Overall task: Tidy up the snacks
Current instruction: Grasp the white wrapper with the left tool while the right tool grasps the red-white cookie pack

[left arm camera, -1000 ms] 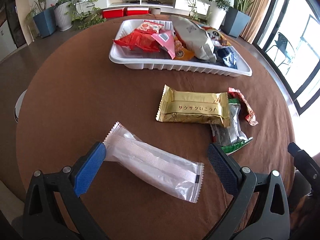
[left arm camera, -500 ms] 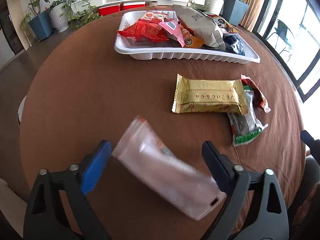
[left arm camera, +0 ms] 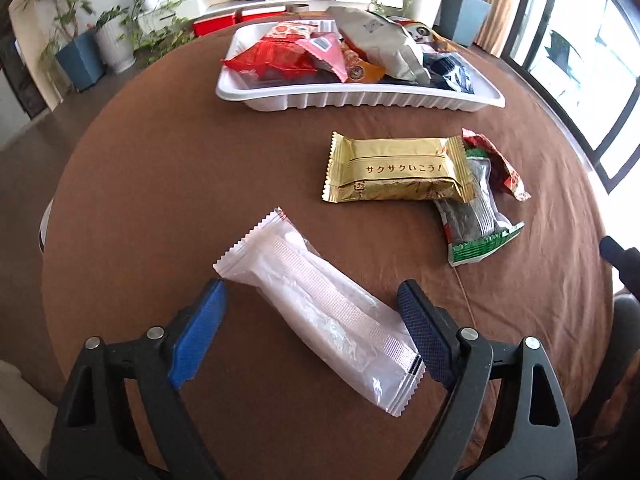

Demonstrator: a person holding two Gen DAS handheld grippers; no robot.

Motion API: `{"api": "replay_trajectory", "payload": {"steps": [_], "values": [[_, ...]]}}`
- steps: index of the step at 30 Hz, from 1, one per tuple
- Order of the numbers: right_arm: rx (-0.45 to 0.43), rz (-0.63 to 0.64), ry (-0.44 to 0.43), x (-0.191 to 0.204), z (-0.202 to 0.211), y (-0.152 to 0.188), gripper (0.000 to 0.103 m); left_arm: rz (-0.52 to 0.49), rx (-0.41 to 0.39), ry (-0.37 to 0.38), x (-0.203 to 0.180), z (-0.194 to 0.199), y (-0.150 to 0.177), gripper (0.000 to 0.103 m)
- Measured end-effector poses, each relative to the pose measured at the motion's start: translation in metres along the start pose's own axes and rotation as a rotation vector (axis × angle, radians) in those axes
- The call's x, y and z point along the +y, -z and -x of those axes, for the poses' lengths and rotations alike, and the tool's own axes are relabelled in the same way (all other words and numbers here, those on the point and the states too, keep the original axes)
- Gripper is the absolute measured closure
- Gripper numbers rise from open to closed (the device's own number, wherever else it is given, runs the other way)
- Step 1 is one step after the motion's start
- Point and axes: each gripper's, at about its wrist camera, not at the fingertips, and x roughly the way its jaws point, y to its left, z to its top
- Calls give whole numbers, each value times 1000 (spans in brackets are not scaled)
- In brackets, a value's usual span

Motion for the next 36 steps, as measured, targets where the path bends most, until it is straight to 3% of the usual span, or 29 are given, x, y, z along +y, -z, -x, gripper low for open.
{"api": "replay_trajectory", "payload": {"steps": [2, 4, 6, 8, 16, 24, 29, 36], "values": [[-4, 6, 2, 1, 1, 0, 11, -3, -2, 14, 6, 2, -1, 29], [-6, 11, 6, 2, 2, 1, 11, -4, 2, 22, 14, 5, -3, 53], [0, 5, 5, 1, 1, 2, 11, 4, 6, 15, 22, 6, -4, 66], [9, 3, 4, 1, -1, 3, 11, -3, 5, 6, 24, 7, -4, 70], [9, 25, 26, 5, -1, 0, 11, -59, -8, -33, 16, 6, -4, 70], [68, 143, 87, 15, -27, -25, 12, -66, -21, 9, 19, 8, 3, 71], [143, 186, 105, 18, -58, -47, 31, -64, -24, 45, 26, 11, 7, 74], [208, 241, 127, 27, -87, -54, 39, -51, -41, 80, 36, 13, 12, 74]]}}
